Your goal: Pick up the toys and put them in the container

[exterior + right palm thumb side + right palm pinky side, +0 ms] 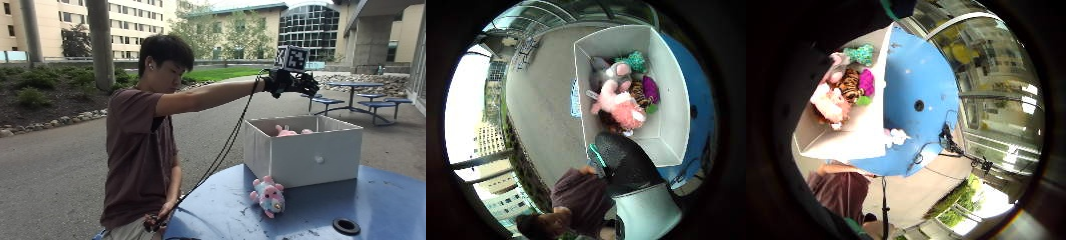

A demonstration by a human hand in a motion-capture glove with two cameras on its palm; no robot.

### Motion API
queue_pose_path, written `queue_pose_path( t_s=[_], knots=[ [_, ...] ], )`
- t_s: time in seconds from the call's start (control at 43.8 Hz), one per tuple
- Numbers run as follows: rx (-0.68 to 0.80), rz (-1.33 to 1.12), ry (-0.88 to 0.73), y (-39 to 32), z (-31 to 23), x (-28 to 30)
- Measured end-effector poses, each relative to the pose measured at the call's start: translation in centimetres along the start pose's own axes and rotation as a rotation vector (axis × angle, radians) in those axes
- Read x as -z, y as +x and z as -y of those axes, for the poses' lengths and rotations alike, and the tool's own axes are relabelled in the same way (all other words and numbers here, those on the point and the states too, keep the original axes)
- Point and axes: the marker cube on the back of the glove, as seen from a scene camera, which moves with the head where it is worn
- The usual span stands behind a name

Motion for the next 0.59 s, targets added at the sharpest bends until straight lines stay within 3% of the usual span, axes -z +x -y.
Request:
queue_pose_path(
  t_s=[0.32, 0.593],
  knots=[
    [-0.166, 0.023, -0.04, 13.2, -7.5, -1.2],
    [-0.146, -0.026, -0.121, 20.7, -12.1, -9.4]
  ],
)
